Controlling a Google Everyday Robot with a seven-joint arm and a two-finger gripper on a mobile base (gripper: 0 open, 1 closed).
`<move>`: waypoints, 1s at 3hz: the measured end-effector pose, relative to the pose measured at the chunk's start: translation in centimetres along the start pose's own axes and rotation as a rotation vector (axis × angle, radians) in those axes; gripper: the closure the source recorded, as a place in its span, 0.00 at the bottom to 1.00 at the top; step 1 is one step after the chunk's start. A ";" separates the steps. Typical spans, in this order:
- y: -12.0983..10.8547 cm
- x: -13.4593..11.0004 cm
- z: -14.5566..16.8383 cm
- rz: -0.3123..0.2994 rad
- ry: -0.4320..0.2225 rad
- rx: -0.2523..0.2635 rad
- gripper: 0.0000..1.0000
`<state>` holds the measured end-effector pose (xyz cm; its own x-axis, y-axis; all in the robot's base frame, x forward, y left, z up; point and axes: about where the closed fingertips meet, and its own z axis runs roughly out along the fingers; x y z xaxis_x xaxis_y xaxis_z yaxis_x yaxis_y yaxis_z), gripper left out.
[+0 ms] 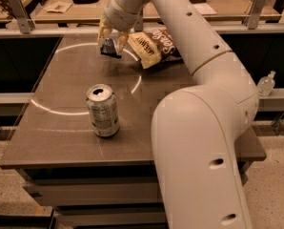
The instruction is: Move rxbar blueberry near 7up can
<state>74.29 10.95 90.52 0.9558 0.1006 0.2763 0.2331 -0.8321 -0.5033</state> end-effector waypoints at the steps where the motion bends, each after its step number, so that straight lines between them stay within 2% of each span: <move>1: 1.3 -2.1 -1.4 0.000 -0.006 0.025 1.00; 2: 3.8 -4.9 -0.7 0.009 -0.020 0.017 1.00; 3: 6.2 -7.7 0.3 0.050 -0.013 0.017 1.00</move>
Offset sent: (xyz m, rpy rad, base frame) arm -0.0781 -0.0696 -0.0665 -0.0057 0.0442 0.0023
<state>68.42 5.18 84.99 0.9686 0.0664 0.2397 0.1879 -0.8267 -0.5303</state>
